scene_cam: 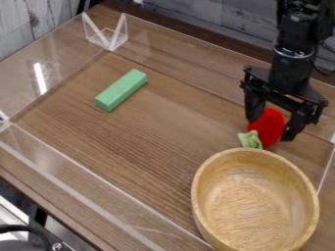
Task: Move the red object to the left side of the table
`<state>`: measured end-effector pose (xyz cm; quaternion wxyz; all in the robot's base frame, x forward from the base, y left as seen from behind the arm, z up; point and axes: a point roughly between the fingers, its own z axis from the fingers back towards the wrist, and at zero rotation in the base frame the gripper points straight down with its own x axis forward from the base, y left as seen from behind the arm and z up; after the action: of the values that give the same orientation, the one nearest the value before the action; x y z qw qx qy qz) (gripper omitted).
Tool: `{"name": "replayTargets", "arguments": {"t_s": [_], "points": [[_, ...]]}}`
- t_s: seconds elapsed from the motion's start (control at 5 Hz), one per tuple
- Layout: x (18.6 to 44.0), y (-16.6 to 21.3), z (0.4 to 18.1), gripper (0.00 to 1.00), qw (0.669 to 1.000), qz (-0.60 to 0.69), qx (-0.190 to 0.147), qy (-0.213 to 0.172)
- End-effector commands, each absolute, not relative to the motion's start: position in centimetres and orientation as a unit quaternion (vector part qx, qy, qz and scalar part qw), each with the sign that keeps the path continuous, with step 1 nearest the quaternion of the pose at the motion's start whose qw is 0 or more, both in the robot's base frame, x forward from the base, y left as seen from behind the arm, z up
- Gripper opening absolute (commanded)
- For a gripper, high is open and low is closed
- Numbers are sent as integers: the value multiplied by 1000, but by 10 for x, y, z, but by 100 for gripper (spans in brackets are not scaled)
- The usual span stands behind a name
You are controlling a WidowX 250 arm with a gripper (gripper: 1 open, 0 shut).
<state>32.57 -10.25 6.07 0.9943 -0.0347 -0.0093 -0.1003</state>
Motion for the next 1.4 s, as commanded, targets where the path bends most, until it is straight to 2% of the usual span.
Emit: {"name": "replayTargets", "arguments": {"t_s": [0.0,0.6,0.8,1.2], "points": [[331,-97,105,100,991,-93,-55,-79],[338,-89,78,100,992,-82,-49,-81],[338,-87,79,100,992,-76,-52,-88],[335,-86,96,100,989,-76,-62,-108]]}}
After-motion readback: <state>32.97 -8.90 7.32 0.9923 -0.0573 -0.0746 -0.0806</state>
